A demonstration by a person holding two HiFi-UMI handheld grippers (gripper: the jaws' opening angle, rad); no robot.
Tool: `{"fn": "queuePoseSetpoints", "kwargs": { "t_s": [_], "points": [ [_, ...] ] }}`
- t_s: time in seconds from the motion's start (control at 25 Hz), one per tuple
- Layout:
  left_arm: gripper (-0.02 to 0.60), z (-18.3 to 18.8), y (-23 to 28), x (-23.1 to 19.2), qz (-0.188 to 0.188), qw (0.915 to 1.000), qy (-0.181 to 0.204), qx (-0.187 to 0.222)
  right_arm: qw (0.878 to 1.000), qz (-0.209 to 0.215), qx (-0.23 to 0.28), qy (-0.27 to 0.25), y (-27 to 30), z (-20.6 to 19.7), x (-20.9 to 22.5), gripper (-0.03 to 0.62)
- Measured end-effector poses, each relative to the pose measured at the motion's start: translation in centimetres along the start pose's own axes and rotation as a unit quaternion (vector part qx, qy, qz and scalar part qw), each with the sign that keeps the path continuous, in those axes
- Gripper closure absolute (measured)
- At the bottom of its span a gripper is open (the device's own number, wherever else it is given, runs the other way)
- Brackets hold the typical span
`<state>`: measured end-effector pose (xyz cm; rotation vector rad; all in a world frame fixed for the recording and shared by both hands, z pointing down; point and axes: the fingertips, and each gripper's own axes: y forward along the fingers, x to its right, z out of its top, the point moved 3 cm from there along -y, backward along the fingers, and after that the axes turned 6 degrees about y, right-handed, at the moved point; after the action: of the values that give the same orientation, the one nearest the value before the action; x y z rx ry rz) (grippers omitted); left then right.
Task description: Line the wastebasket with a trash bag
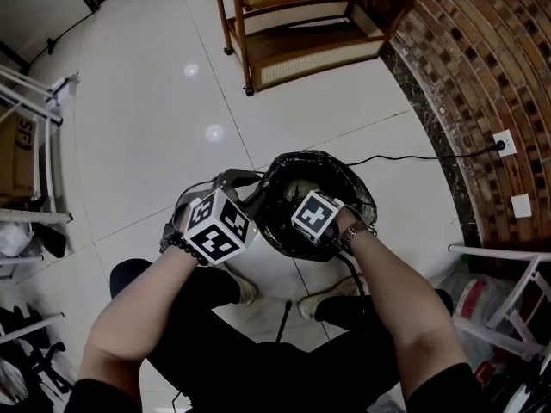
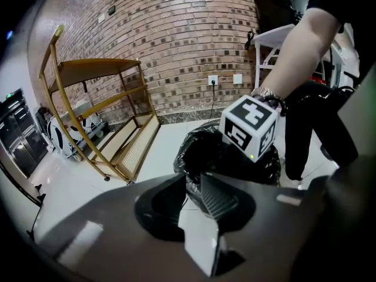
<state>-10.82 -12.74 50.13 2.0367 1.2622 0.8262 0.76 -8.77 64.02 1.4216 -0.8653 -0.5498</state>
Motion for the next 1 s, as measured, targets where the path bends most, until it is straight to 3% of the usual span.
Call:
{"fn": "queuePoseSetpoints", "kwargs": {
  "t_s": [0.08, 0.2, 0.28, 0.36, 0.52, 0.64, 0.84, 1.0],
  "points": [
    [0.499, 0.2, -0.2, -0.3, 0.002, 1.0000, -0.004, 0.005, 0.999, 0.014, -0.043, -0.002, 1.4, -0.9, -0.4, 0.577],
    [0.499, 0.1, -0.3, -0.4, 0.001, 0.9999, -0.006, 0.008, 0.990, 0.083, -0.115, -0.005, 2.7, -2.8, -2.6, 0.591],
    [0.499, 0.1, -0.3, -0.4, -0.002, 1.0000, -0.006, 0.008, 0.985, 0.112, -0.132, -0.007, 2.8, -3.3, -3.5, 0.591],
    [0.499, 0.2, -0.3, -0.2, -0.005, 0.9999, -0.005, 0.010, 0.987, 0.111, -0.115, 0.005, 2.4, -2.7, -2.9, 0.592],
    [0.499, 0.6, -0.3, 0.0, -0.006, 0.9998, -0.002, 0.017, 0.993, 0.089, -0.029, 0.077, 0.6, 0.3, 0.1, 0.592],
    [0.499, 1.0, -0.3, 0.0, -0.005, 0.9997, -0.002, 0.022, 0.992, 0.079, -0.019, 0.097, 0.4, 0.9, 1.0, 0.591],
    [0.499, 1.7, -0.1, -0.3, -0.002, 0.9996, -0.004, 0.028, 0.990, 0.061, -0.107, 0.062, 3.1, -1.4, 0.4, 0.591],
    [0.499, 1.5, 0.0, -0.4, -0.003, 0.9997, -0.004, 0.026, 0.973, 0.087, -0.211, 0.038, 4.5, -4.5, -1.2, 0.592]
  ]
}}
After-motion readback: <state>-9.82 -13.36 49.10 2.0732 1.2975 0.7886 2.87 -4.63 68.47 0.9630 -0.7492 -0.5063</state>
